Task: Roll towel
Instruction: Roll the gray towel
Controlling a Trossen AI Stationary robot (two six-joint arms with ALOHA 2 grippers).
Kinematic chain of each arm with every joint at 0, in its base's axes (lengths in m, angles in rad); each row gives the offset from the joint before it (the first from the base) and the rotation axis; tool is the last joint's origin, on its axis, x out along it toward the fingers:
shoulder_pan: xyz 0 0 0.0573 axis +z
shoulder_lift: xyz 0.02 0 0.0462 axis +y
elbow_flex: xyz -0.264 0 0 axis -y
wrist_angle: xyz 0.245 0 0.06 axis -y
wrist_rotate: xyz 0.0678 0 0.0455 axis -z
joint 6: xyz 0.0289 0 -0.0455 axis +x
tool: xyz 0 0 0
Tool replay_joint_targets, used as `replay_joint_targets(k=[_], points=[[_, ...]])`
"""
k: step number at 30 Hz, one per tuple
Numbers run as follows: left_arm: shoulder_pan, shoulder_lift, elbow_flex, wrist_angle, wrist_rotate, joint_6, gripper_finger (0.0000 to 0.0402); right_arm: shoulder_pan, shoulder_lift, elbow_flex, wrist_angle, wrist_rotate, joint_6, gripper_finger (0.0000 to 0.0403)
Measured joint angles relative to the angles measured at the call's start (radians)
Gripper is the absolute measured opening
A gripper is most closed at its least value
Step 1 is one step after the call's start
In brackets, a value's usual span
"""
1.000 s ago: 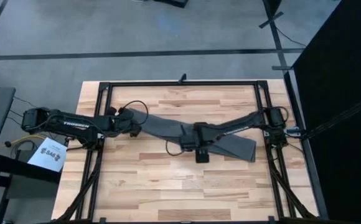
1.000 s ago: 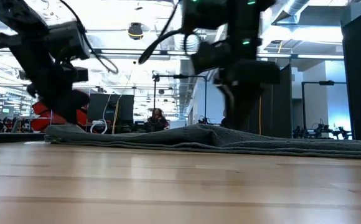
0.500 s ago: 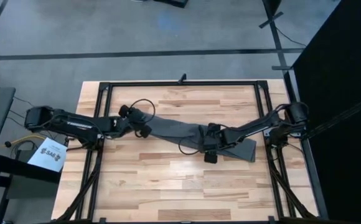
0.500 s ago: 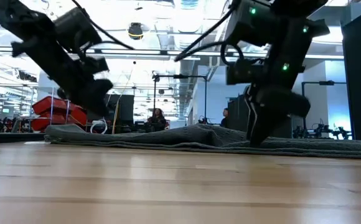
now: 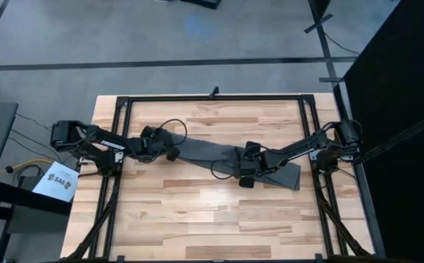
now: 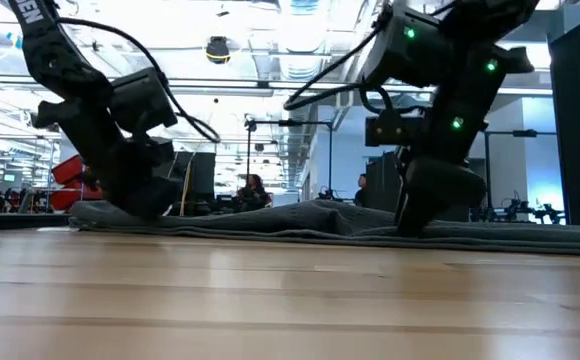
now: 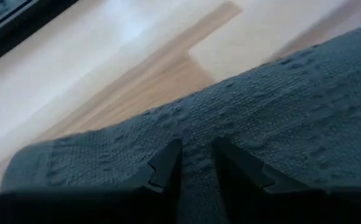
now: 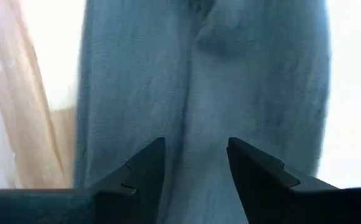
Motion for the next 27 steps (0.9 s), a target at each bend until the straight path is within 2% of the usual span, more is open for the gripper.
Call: replay_joint_targets(k=[4, 12, 16, 21, 27], points=[[0.023, 0.000, 0.000, -0.042, -0.026, -0.049, 0.0082, -0.024, -0.001, -0.005, 0.003, -0.001, -0.008, 0.0143], [0.026, 0.000, 0.000, -0.049, -0.029, -0.054, 0.0081, -0.064, 0.000, -0.005, 0.064, -0.001, -0.119, 0.0108], [0.026, 0.000, 0.000, -0.068, -0.030, -0.071, 0.0081, -0.069, 0.000, -0.005, 0.063, -0.003, -0.143, 0.0069], [0.026, 0.000, 0.000, -0.078, -0.030, -0.083, 0.0081, -0.068, 0.000, -0.005, 0.067, -0.072, -0.169, 0.0007], [0.026, 0.000, 0.000, -0.092, -0.031, -0.095, 0.0081, -0.034, 0.000, -0.005, 0.068, -0.073, -0.204, 0.0001]])
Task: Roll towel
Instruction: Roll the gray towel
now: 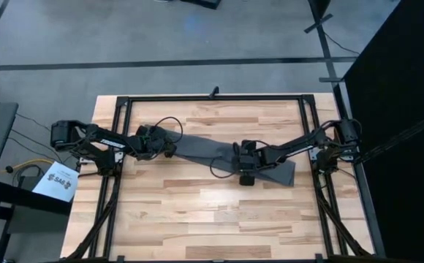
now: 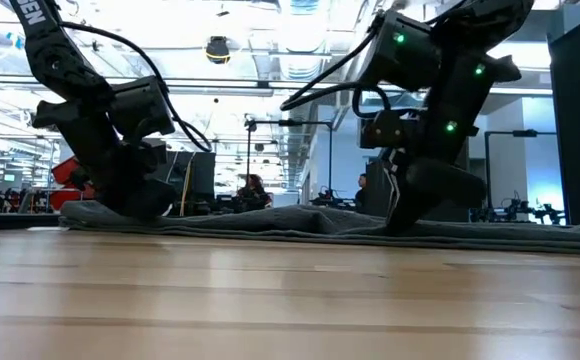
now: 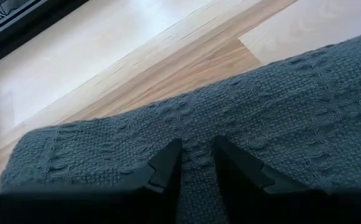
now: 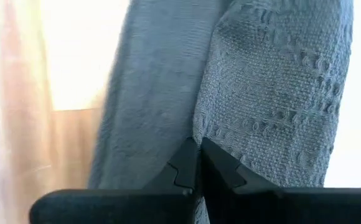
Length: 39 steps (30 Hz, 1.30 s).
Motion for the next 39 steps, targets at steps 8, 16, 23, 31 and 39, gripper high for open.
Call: replay_joint_targets(k=[8, 16, 23, 31, 39], points=[[0.000, 0.000, 0.000, -0.001, 0.001, 0.000, 0.0081, 0.071, -0.030, 0.000, -0.001, 0.076, -0.037, 0.0001], [0.000, 0.000, 0.000, -0.002, 0.002, 0.000, 0.0081, 0.149, -0.097, -0.001, 0.004, 0.052, -0.104, 0.0000], [0.000, 0.000, -0.001, -0.003, 0.004, 0.005, 0.0081, 0.151, -0.086, -0.067, 0.000, -0.002, -0.077, 0.0000], [0.000, 0.000, 0.000, -0.008, 0.029, 0.075, 0.0081, 0.123, -0.086, -0.069, -0.071, 0.013, -0.076, 0.0001], [0.000, 0.000, 0.000, -0.048, 0.040, 0.099, 0.0081, 0.132, -0.094, -0.047, -0.065, -0.013, -0.053, 0.0072]])
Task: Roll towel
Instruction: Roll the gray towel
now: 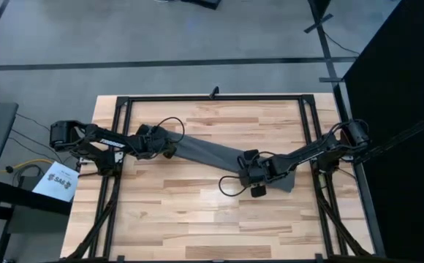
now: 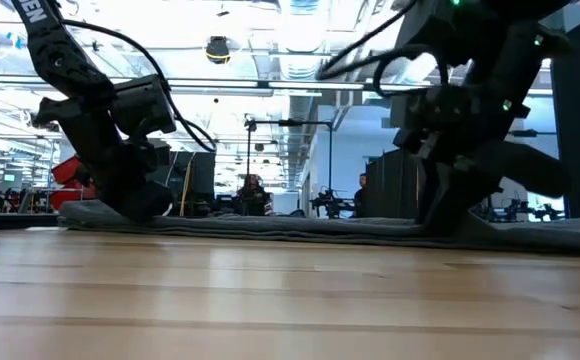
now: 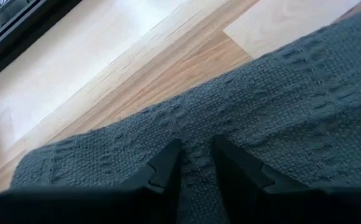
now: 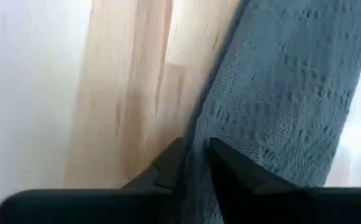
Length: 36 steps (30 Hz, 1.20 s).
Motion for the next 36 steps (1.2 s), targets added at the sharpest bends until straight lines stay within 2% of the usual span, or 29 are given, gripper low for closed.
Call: replay_joint_targets(k=[3, 8, 13, 16, 19, 22, 24, 26, 28, 32, 36], points=[[-0.001, -0.008, 0.000, -0.012, 0.003, 0.009, 0.0081, -0.003, -0.044, 0.007, -0.072, 0.000, 0.036, 0.0107], [-0.009, -0.095, 0.004, -0.052, 0.074, 0.072, 0.0081, -0.010, -0.174, 0.004, -0.226, 0.000, 0.147, 0.0150], [-0.026, -0.238, 0.039, -0.032, 0.137, 0.139, 0.0081, -0.013, -0.269, -0.011, -0.310, 0.003, 0.273, 0.0165], [-0.049, -0.286, 0.043, 0.079, 0.187, 0.169, 0.0081, -0.041, -0.290, -0.057, -0.317, 0.002, 0.338, 0.0163], [-0.093, -0.265, 0.046, 0.232, 0.236, 0.212, 0.0082, -0.085, -0.291, -0.105, -0.342, -0.037, 0.367, 0.0153], [-0.138, -0.174, 0.046, 0.332, 0.239, 0.215, 0.0081, -0.124, -0.291, -0.115, -0.346, -0.081, 0.358, 0.0127], [-0.158, -0.095, 0.046, 0.387, 0.239, 0.188, 0.0082, -0.129, -0.297, -0.115, -0.358, -0.081, 0.332, 0.0091], [-0.167, -0.017, 0.046, 0.412, 0.238, 0.164, 0.0081, -0.135, -0.301, -0.115, -0.378, -0.084, 0.327, 0.0039], [-0.168, 0.050, 0.046, 0.431, 0.237, 0.147, 0.0082, -0.147, -0.301, -0.119, -0.391, -0.125, 0.324, 0.0012], [-0.169, 0.134, 0.051, 0.443, 0.221, 0.111, 0.0082, -0.186, -0.267, -0.170, -0.348, -0.229, 0.325, 0.0001], [-0.169, 0.154, 0.052, 0.435, 0.213, 0.108, 0.0082, -0.226, -0.195, -0.180, -0.372, -0.231, 0.311, 0.0000]])
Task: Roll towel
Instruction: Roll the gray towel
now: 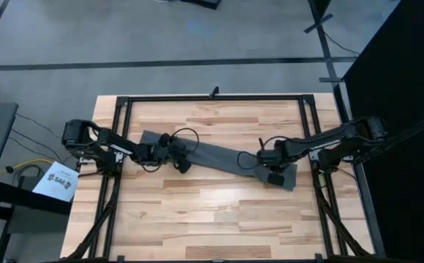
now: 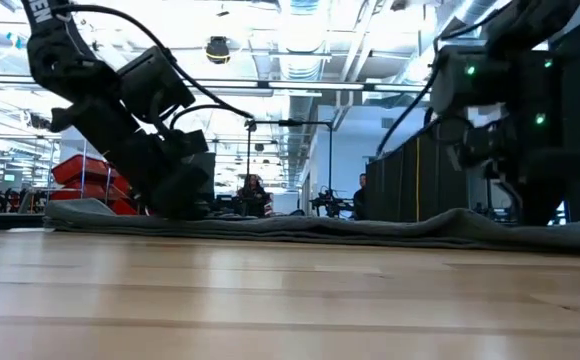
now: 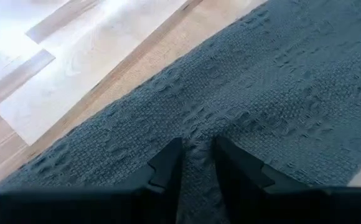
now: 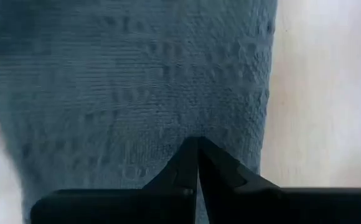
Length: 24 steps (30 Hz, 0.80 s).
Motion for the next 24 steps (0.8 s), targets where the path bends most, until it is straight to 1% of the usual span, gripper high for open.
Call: replay_joint_targets(k=[3, 6, 11, 15, 18, 21, 24], points=[[-0.001, 0.000, 0.000, -0.035, 0.002, 0.022, 0.0081, -0.032, 0.022, 0.004, -0.005, -0.002, -0.004, 0.0000], [-0.006, -0.001, 0.002, -0.067, 0.001, 0.057, 0.0082, -0.057, 0.012, 0.003, -0.006, 0.001, -0.005, 0.0000], [-0.021, -0.002, 0.002, -0.090, -0.004, 0.090, 0.0081, -0.115, -0.032, -0.001, -0.028, 0.058, 0.014, 0.0000], [-0.043, -0.001, 0.001, -0.096, -0.023, 0.115, 0.0081, -0.188, -0.033, -0.001, -0.055, 0.133, 0.061, 0.0000], [-0.064, -0.001, 0.000, -0.103, -0.042, 0.116, 0.0081, -0.230, -0.033, -0.001, -0.098, 0.142, 0.087, 0.0000], [-0.075, -0.016, -0.003, -0.117, -0.045, 0.115, 0.0081, -0.220, -0.057, 0.000, -0.159, 0.143, 0.104, 0.0000], [-0.077, -0.074, -0.007, -0.166, -0.016, 0.120, 0.0081, -0.179, -0.113, 0.014, -0.226, 0.140, 0.165, 0.0000]])
